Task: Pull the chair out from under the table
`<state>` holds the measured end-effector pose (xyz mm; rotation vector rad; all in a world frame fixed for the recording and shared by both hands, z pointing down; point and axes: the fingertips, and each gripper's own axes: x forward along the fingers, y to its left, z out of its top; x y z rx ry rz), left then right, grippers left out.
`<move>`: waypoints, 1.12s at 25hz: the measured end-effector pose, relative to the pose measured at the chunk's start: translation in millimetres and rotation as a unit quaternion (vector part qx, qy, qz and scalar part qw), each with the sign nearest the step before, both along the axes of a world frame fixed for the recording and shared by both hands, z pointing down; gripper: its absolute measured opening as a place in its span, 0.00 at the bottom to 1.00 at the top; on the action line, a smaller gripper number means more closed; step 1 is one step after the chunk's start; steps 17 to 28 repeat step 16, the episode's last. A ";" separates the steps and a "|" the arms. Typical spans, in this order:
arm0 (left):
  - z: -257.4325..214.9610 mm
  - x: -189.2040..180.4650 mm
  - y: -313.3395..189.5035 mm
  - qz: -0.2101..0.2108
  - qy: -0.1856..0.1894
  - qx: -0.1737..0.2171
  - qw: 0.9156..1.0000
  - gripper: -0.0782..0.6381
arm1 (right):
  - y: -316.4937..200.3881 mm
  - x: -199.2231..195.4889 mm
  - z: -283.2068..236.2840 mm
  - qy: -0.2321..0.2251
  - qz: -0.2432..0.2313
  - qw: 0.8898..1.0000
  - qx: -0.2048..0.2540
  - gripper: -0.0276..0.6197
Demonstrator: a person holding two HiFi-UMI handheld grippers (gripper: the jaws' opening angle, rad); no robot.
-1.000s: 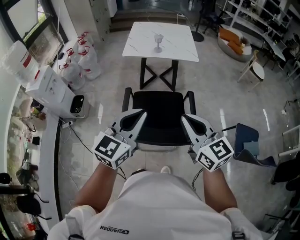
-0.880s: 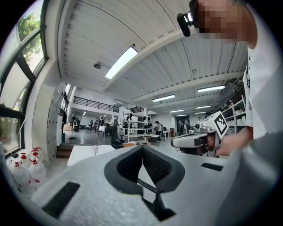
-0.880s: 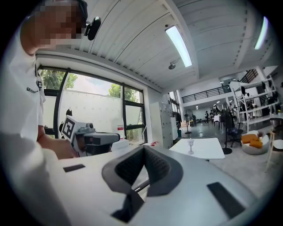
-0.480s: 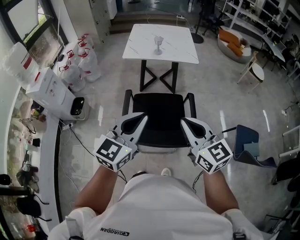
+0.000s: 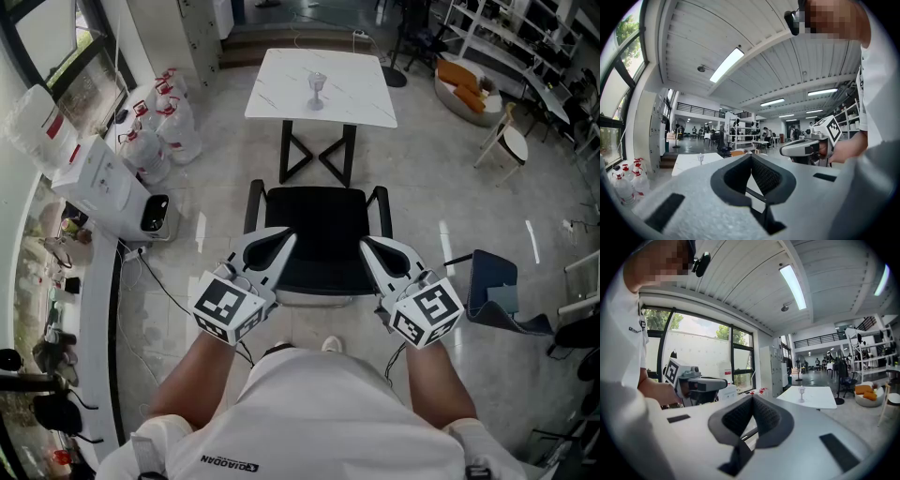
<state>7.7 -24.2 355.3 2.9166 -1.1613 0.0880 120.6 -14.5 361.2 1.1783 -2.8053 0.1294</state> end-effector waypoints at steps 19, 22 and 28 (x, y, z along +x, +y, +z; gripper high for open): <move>1.6 4.6 3.5 0.002 -0.004 -0.004 1.000 0.12 | 3.0 4.3 4.2 -0.005 0.004 1.000 -0.008 0.05; 1.6 4.6 3.5 0.002 -0.004 -0.004 1.000 0.12 | 3.0 4.3 4.2 -0.005 0.004 1.000 -0.008 0.05; 1.6 4.6 3.5 0.002 -0.004 -0.004 1.000 0.12 | 3.0 4.3 4.2 -0.005 0.004 1.000 -0.008 0.05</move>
